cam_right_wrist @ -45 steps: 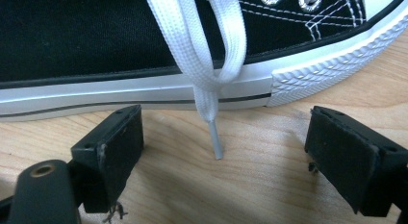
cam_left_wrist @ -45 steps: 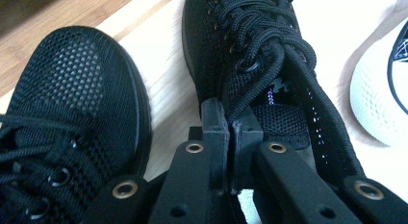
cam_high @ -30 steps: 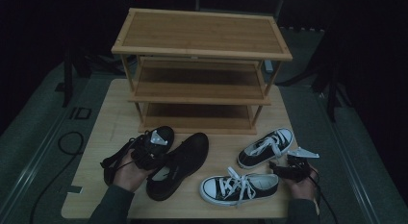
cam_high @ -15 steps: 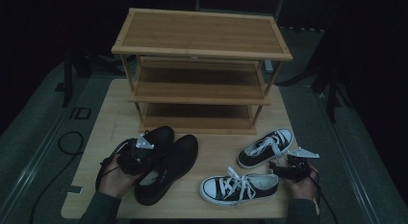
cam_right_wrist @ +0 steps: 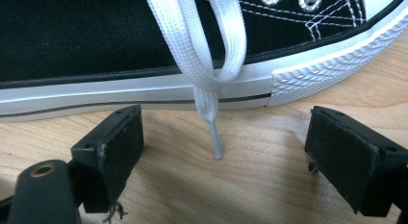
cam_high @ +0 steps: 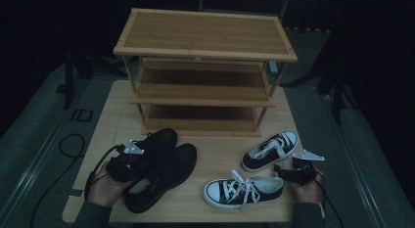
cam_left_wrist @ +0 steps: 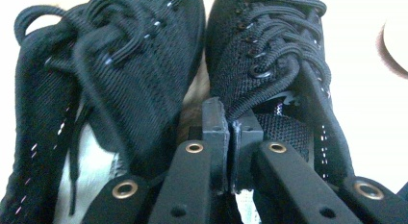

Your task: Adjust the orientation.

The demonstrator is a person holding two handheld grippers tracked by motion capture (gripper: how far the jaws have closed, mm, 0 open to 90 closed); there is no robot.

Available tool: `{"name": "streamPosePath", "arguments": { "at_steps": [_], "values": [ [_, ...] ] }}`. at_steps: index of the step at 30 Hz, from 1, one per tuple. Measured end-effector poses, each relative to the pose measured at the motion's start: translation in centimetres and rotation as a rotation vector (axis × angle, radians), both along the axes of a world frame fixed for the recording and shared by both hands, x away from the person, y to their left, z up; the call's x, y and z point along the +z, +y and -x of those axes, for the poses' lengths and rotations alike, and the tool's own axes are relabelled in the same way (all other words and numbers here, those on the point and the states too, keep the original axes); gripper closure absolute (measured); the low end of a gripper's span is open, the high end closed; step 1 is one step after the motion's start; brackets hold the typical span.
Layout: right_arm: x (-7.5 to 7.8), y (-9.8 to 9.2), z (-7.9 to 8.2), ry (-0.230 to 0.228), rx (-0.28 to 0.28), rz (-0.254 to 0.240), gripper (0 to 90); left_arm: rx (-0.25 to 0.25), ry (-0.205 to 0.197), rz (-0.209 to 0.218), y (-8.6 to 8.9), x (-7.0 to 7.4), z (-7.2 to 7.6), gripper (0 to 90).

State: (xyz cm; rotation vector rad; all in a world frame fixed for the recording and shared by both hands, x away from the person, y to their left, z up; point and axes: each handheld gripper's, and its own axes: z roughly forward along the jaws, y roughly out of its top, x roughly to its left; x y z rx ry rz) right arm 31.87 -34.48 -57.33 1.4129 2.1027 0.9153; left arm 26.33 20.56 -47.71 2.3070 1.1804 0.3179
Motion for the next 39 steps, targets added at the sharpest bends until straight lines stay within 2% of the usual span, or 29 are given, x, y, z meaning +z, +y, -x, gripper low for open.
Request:
{"name": "streamPosePath", "arguments": {
  "at_steps": [5,11,13,17,18,25,33,34,36,39],
  "values": [
    [0.0,0.0,0.0,0.000,0.000,0.000,13.3,0.015,0.006,0.000,1.1,0.0,0.6,87.0],
    [0.0,0.0,0.0,0.000,0.000,0.000,13.4,0.022,0.006,0.007,1.5,0.0,0.9,86.4],
    [0.0,0.0,0.0,0.000,0.000,0.000,13.4,0.008,-0.021,-0.027,1.4,0.0,1.1,81.1],
    [0.0,0.0,0.0,0.000,0.000,0.000,13.3,0.018,-0.029,-0.016,1.6,0.1,1.0,69.5],
    [0.0,0.0,0.0,0.000,0.000,0.000,13.3,0.014,-0.037,-0.001,1.7,0.1,1.0,68.2],
    [0.0,0.0,0.0,0.000,0.000,0.000,13.3,-0.003,-0.064,0.003,1.7,0.8,1.3,60.3],
    [0.0,0.0,0.0,0.000,0.000,0.000,13.4,0.004,-0.076,-0.007,1.9,0.9,1.3,50.7],
    [0.0,0.0,0.0,0.000,0.000,0.000,13.4,0.014,-0.107,-0.026,1.8,1.0,1.5,47.5],
    [0.0,0.0,0.0,0.000,0.000,0.000,13.4,0.012,-0.105,-0.027,1.8,1.0,1.5,44.1],
    [0.0,0.0,0.0,0.000,0.000,0.000,13.4,0.033,-0.116,-0.047,1.7,1.0,1.4,33.6]
  ]
}}
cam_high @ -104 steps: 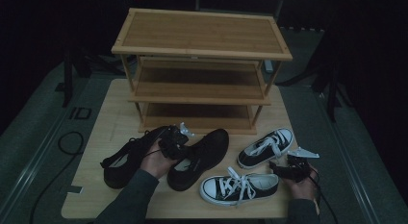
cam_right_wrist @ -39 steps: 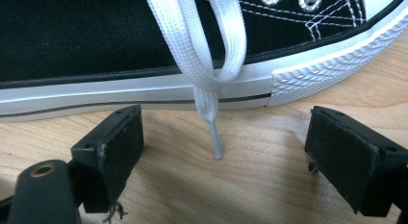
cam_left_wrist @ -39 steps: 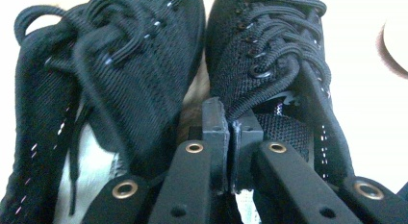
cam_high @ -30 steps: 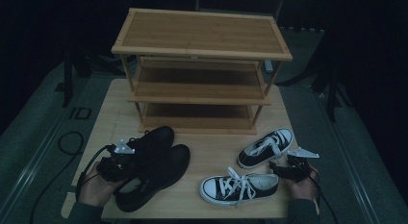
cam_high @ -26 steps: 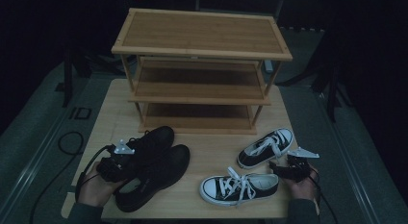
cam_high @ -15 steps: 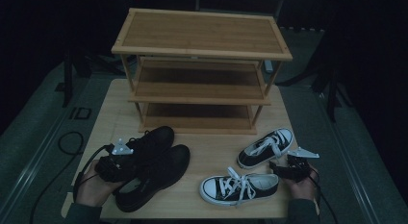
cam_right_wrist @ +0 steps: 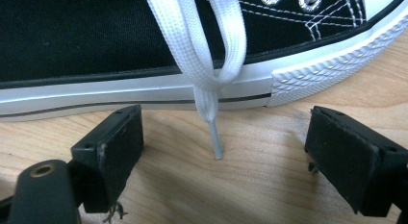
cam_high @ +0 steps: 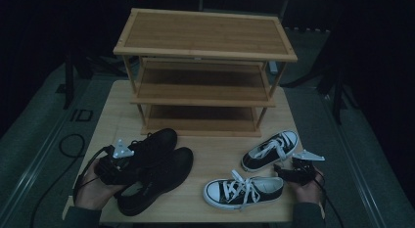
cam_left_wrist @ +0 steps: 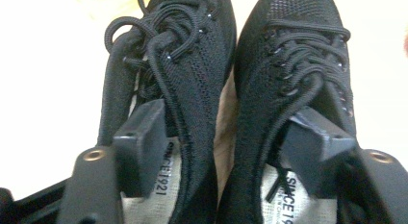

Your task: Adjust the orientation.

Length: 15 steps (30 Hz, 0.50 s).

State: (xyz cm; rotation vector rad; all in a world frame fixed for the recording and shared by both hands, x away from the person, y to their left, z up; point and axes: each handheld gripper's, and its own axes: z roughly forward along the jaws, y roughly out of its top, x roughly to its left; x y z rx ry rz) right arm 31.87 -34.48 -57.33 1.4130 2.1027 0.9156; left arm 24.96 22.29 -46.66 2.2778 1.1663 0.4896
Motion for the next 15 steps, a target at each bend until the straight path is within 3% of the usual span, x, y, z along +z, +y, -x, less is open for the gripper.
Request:
{"name": "streamPosePath", "arguments": {
  "at_steps": [3,5,15],
  "values": [
    [0.0,0.0,0.0,0.000,0.000,0.000,13.3,0.011,0.010,0.005,0.2,-0.2,-0.5,28.3],
    [0.0,0.0,0.0,0.000,0.000,0.000,13.3,-0.010,0.026,0.022,0.4,-0.5,-1.0,28.3],
    [0.0,0.0,0.0,0.000,0.000,0.000,13.4,-0.069,0.079,0.020,0.5,-0.3,-1.9,34.2]
  ]
}}
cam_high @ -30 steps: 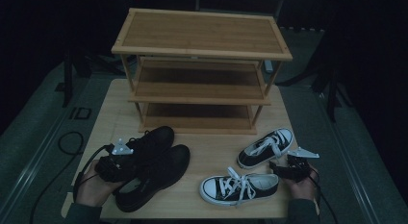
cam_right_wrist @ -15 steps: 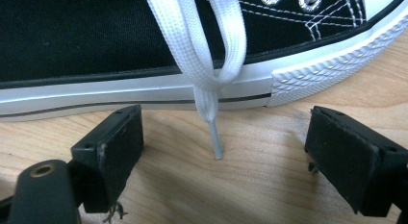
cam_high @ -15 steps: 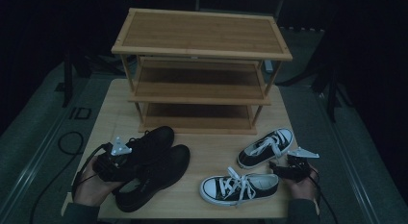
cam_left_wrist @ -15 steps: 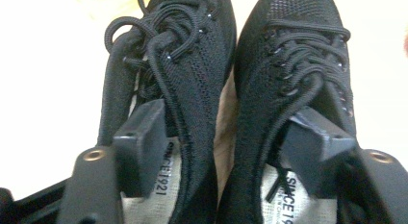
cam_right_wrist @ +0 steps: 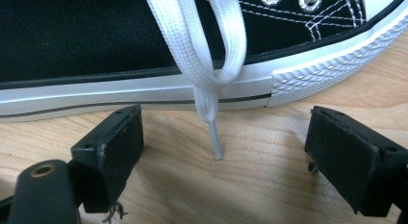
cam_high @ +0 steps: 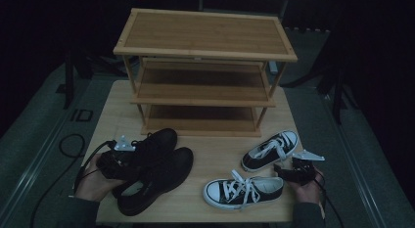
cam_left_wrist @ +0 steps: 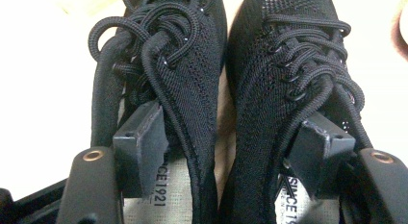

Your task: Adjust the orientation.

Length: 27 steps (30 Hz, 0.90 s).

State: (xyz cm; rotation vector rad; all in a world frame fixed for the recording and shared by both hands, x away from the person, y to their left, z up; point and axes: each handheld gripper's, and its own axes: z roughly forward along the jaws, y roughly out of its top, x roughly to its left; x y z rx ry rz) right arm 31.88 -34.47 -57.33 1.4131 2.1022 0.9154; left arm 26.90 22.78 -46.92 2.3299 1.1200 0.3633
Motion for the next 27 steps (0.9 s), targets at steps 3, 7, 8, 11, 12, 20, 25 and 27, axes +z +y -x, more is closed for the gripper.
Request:
{"name": "streamPosePath", "arguments": {
  "at_steps": [3,7,8,11,12,20,25,27],
  "values": [
    [0.00,0.00,0.00,0.000,0.000,0.000,13.4,-0.011,0.014,-0.001,-0.02,0.02,-0.23,35.3],
    [0.00,0.00,-0.01,0.000,0.000,0.000,13.4,-0.025,0.022,0.002,-0.04,0.05,-0.30,37.6],
    [0.00,0.00,-0.01,0.000,0.000,0.000,13.3,-0.026,0.023,0.001,-0.04,0.05,-0.30,38.1],
    [0.00,0.01,-0.01,0.000,0.000,0.000,13.3,-0.035,0.025,0.002,-0.04,0.07,-0.30,39.5],
    [0.00,0.01,-0.01,0.000,0.000,0.000,13.4,-0.037,0.027,0.004,-0.04,0.07,-0.30,40.9],
    [0.00,0.01,-0.02,0.000,0.000,0.000,13.4,-0.070,0.023,-0.014,-0.30,0.29,-0.22,48.2],
    [0.00,0.02,-0.02,0.000,0.000,0.000,13.3,-0.061,0.050,0.015,0.02,0.15,-0.58,45.9],
    [0.00,0.02,-0.01,0.000,-0.001,0.000,13.4,-0.049,0.091,0.029,-0.02,-0.47,-1.00,43.4]
  ]
}}
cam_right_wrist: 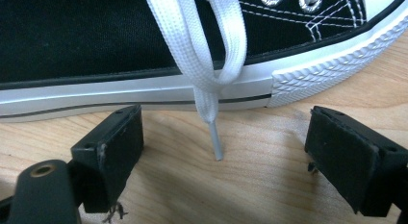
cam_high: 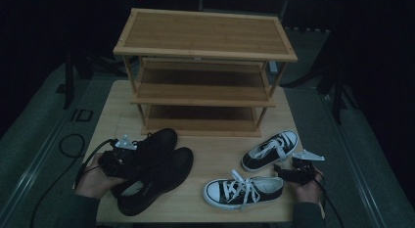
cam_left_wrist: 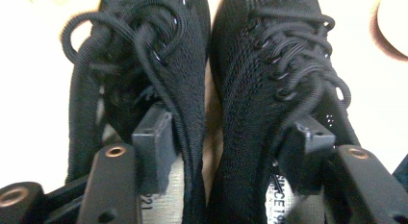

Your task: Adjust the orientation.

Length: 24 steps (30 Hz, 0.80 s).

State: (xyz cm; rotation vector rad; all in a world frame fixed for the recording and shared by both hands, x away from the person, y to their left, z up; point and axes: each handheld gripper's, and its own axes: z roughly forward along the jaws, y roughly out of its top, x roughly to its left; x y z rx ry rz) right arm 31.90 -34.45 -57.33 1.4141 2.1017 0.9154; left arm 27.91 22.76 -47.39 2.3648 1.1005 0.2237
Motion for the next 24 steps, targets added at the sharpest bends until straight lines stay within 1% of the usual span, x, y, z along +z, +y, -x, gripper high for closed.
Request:
{"name": "streamPosePath", "arguments": {
  "at_steps": [1,6,9,12,13,15,17,18,19,22,23,24],
  "values": [
    [0.00,0.00,0.00,0.000,0.000,0.000,13.4,-0.001,0.009,-0.002,-0.13,-0.26,-0.14,43.5],
    [0.00,0.00,0.00,0.000,0.000,0.000,13.3,0.002,0.009,0.001,-0.41,-0.70,-0.46,46.7],
    [0.00,0.00,0.00,0.000,0.000,0.000,13.4,0.002,0.018,0.007,-0.37,-0.76,-0.54,48.4],
    [0.00,0.00,-0.01,0.000,0.000,0.000,13.4,0.000,0.025,-0.004,-0.52,-0.85,-0.69,50.7],
    [0.00,0.00,-0.01,0.000,0.000,0.000,13.3,0.002,0.033,-0.021,-0.79,-1.07,-0.88,51.6],
    [0.00,0.00,-0.01,0.000,0.000,0.000,13.3,0.000,0.038,-0.027,-0.91,-1.17,-0.99,53.6],
    [0.00,0.00,-0.01,0.000,0.000,0.000,13.3,0.002,0.039,-0.027,-0.95,-1.21,-1.09,58.3],
    [0.00,0.00,-0.01,0.000,0.000,0.000,13.3,0.005,0.040,-0.018,-0.87,-1.20,-1.10,58.3],
    [0.00,0.00,-0.01,0.000,0.000,0.000,13.3,0.007,0.040,-0.019,-0.81,-1.16,-1.10,62.0],
    [0.00,0.00,-0.02,0.000,0.001,0.000,13.4,0.005,0.041,-0.021,-0.80,-1.07,-1.12,77.3],
    [0.00,0.00,-0.02,0.000,0.001,0.000,13.4,0.006,0.040,-0.022,-0.80,-1.06,-1.13,77.3],
    [0.00,0.01,-0.02,0.000,0.001,0.000,13.3,0.006,0.037,-0.027,-0.81,-1.04,-1.14,81.6]
  ]
}}
